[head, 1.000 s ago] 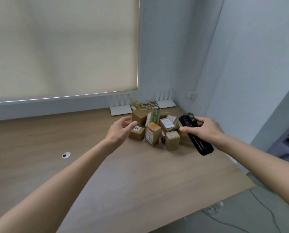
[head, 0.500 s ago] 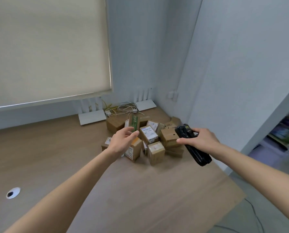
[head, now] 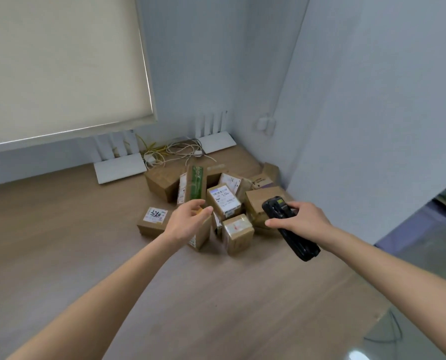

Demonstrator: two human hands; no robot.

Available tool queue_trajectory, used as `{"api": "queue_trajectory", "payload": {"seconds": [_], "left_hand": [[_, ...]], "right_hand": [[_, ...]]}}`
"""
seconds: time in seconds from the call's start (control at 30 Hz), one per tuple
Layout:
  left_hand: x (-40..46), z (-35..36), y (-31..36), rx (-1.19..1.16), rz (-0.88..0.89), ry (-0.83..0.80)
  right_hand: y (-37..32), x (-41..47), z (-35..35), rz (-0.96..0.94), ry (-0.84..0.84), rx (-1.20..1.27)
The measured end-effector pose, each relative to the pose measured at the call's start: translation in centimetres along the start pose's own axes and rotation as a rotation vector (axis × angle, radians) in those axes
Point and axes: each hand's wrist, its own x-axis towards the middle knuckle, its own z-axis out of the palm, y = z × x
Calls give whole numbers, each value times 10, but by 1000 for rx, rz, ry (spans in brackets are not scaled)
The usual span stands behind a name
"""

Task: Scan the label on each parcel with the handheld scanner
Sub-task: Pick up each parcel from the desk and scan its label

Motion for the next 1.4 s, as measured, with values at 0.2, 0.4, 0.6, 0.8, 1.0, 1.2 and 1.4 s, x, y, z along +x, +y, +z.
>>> {"api": "queue_trajectory", "payload": {"seconds": [0.2, 0.4, 0.6, 0.8, 1.0, 1.2, 1.4], "left_hand": [[33, 45, -30, 20, -89, -41], [70, 97, -60, 11, -188, -59], [112, 143, -88, -101, -321, -90], [128, 172, -94, -366, -505, -21], [110, 168, -95, -482, -536, 86], [63, 158, -83, -498, -467, 141], [-21, 126, -64, -602, -380, 50]], "right_hand": [[31, 52, 31, 47, -107, -15], [67, 112, 71, 61, -207, -59], [88, 164, 105, 25, -314, -49], [99, 186, 122, 22, -384, 45], [100, 173, 118, 42, -441, 169], [90, 118, 105, 4, -469, 242], [68, 27, 80, -51, -342, 299]]}}
